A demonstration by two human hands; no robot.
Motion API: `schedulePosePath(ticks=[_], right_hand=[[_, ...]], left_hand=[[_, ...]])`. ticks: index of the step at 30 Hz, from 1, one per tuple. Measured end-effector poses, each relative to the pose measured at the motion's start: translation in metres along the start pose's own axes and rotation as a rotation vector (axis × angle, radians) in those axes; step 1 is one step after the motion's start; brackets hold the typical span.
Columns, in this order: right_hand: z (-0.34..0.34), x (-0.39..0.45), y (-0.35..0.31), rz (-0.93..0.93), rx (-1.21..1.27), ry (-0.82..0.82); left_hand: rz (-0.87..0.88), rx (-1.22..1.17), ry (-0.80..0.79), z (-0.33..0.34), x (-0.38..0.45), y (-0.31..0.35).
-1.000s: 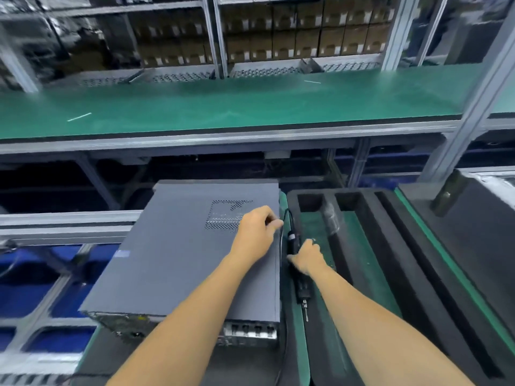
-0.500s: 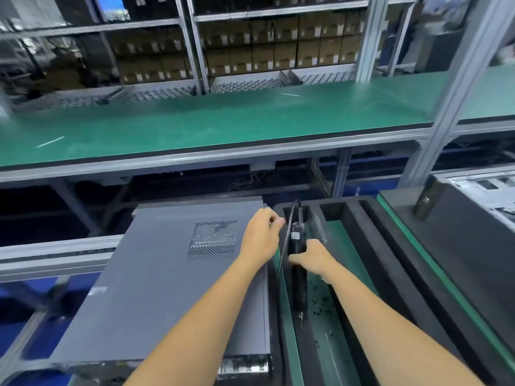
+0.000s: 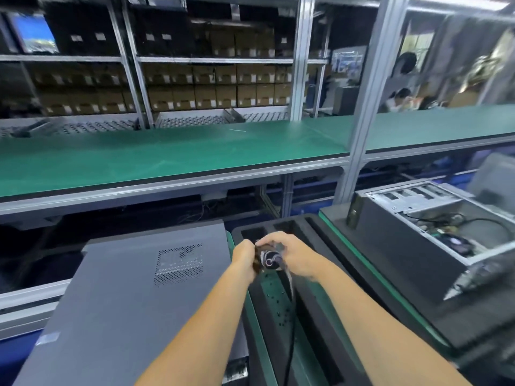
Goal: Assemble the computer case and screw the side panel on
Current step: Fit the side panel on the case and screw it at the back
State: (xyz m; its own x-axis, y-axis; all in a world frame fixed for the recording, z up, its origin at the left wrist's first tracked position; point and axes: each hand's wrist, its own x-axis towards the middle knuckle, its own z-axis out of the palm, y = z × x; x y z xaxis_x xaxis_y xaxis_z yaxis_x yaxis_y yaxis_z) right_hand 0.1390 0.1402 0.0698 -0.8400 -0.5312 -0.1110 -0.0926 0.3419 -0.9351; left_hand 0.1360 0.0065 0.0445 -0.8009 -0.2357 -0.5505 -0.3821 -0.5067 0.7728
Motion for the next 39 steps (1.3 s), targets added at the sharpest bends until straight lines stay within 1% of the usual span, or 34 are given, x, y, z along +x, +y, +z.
schedulePosePath(ticks=[1,3,5,7,8,9,11,13,14,16,18,21,23,24,26,29,31,35,39], right_hand=[[0.0,-0.003,0.001,0.029,0.02,0.002],[0.003,-0.007,0.002,0.107,0.213,-0.006],[0.01,-0.006,-0.005,0.189,0.376,0.079],[0.012,0.002,-0.009,0.253,0.384,0.197],[0.011,0.007,-0.01,0.268,0.402,0.205],[0.011,0.011,-0.014,0.274,0.443,0.18],[0.01,0.016,-0.017,0.304,0.424,0.143],[0.013,0.019,-0.011,0.333,0.389,0.193],[0.016,0.017,-0.009,0.345,0.422,0.211],[0.023,0.01,-0.005,0.368,0.503,0.196],[0.028,0.002,-0.003,0.377,0.501,0.141],[0.038,-0.01,-0.012,0.262,0.5,-0.02],[0.047,-0.018,-0.023,0.162,0.422,-0.122],[0.054,-0.023,-0.03,0.124,0.367,-0.145],[0.071,-0.033,-0.042,0.082,0.314,-0.134],[0.102,-0.049,-0.052,0.078,0.417,-0.107],[0.121,-0.061,-0.052,0.096,0.443,-0.103],[0.15,-0.085,-0.041,0.116,0.396,-0.082],[0.163,-0.112,-0.033,0.132,0.373,-0.068]], left_hand=[[0.006,0.004,0.005,0.002,-0.001,-0.002],[0.048,0.04,0.023,0.008,-0.006,-0.005],[0.217,0.137,0.083,0.014,-0.011,-0.007],[0.396,0.255,0.104,0.018,-0.017,-0.01],[0.464,0.337,0.099,0.018,-0.02,-0.012],[0.519,0.42,0.083,0.016,-0.022,-0.013],[0.623,0.664,-0.005,0.01,-0.029,-0.011],[0.688,0.906,-0.084,0.003,-0.037,-0.003],[0.683,0.94,-0.097,-0.004,-0.04,0.003],[0.61,0.796,-0.094,-0.02,-0.045,0.015],[0.57,0.646,-0.021,-0.04,-0.049,0.024],[0.556,0.528,0.046,-0.066,-0.053,0.029],[0.548,0.435,0.053,-0.079,-0.059,0.031],[0.541,0.389,0.058,-0.085,-0.063,0.031],[0.525,0.293,0.081,-0.096,-0.071,0.033],[0.487,0.132,0.123,-0.114,-0.082,0.035],[0.468,0.071,0.119,-0.125,-0.089,0.034],[0.432,0.06,0.095,-0.141,-0.1,0.024],[0.393,0.069,0.079,-0.143,-0.114,0.005]])
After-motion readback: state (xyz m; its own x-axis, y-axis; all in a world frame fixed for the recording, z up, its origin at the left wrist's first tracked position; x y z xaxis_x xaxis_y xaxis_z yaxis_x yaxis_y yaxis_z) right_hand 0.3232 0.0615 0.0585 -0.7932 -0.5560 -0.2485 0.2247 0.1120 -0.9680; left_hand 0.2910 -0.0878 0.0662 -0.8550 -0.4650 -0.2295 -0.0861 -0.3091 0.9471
